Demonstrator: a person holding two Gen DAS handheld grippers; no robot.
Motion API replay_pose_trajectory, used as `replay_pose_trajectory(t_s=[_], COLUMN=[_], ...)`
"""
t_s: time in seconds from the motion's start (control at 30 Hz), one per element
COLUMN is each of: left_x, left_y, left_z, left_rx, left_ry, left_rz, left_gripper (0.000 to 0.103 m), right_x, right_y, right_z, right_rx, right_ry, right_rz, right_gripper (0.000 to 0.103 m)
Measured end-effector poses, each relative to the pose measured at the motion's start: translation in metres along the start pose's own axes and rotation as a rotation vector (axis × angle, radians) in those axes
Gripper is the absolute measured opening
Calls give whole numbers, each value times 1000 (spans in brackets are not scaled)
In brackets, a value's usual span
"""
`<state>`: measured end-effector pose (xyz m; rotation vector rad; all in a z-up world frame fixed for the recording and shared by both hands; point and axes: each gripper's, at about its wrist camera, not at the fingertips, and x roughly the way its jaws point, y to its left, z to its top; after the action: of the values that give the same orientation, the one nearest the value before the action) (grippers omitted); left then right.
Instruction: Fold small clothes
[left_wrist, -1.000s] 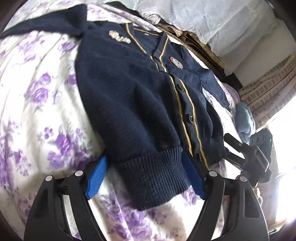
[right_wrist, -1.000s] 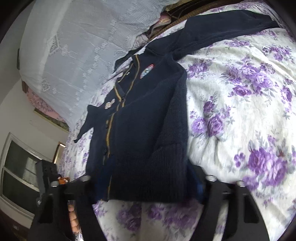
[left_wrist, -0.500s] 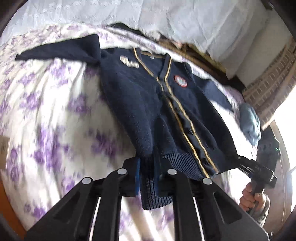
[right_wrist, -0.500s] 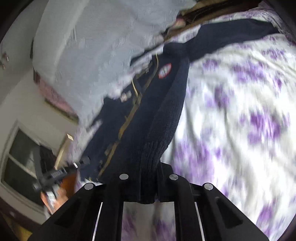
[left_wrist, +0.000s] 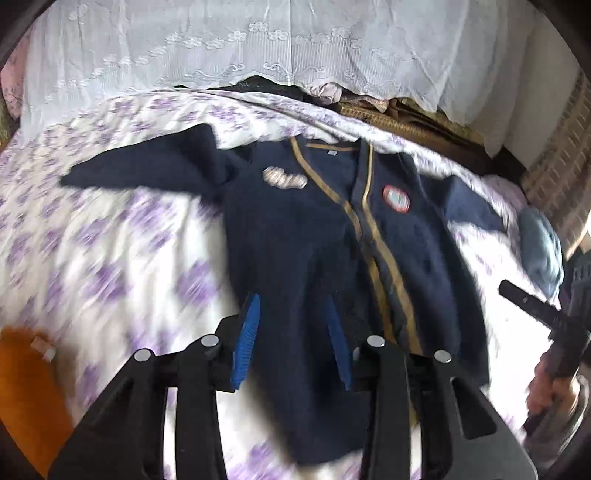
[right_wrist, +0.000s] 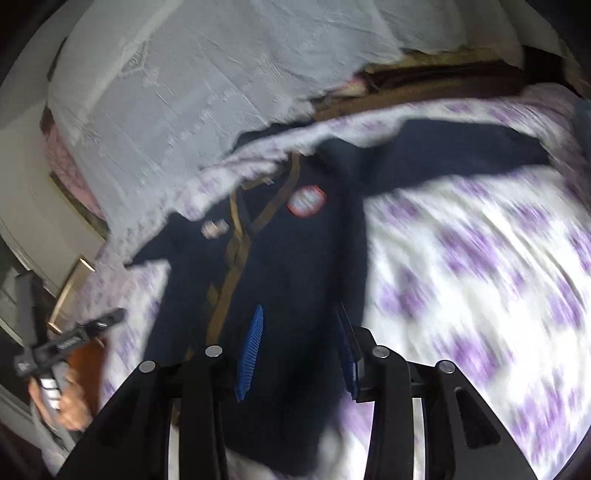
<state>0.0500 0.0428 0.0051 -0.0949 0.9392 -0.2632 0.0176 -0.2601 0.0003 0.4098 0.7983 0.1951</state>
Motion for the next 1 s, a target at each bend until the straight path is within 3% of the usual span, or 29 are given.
replay_pose_trajectory(t_s=[0.13, 0.23, 0.3, 0.33, 0.37, 0.4, 0.5, 0.53, 0.63, 0.77, 0.87, 1.0], left_x=[51, 92, 121, 135, 142, 142, 137, 133, 122, 125, 137, 171], left_y=[-16, -16, -1, 9, 17, 19, 8, 2, -15, -51, -84, -137], left_z=[46, 66, 68, 66, 62, 60, 63, 65, 76, 95, 103, 118], left_rx=[-53, -55, -57, -66, -66, -49, 9, 15, 21, 48, 82, 130], left_ry=[42, 77, 100, 117, 118, 66, 59, 52, 43, 40, 38, 69], left_rz=[29, 105, 176, 205, 195, 170, 216, 228, 149, 110, 115, 106], left_gripper=[36, 42, 45, 46, 49, 50, 50, 52, 59, 63, 63, 64], right_x=[59, 96, 123, 130, 132, 131, 113, 100, 71, 37, 22, 22], right_y=[14, 13, -14, -23, -39, -50, -76, -86, -118, -185, -220, -258], right_z=[40, 49, 53, 49, 44, 42, 47, 52, 65, 67, 67, 74], right_rx=[52, 89, 128, 146, 180, 213, 329, 354, 421, 640, 757, 880], right_ry=[59, 79, 113, 118, 102, 88, 72, 23, -93, -198, -257, -327], right_rz=[68, 38, -7, -21, 26, 73, 137, 123, 7, -115, -161, -155], right_gripper=[40, 47, 50, 43, 39, 33, 36, 37, 41, 43, 43, 43])
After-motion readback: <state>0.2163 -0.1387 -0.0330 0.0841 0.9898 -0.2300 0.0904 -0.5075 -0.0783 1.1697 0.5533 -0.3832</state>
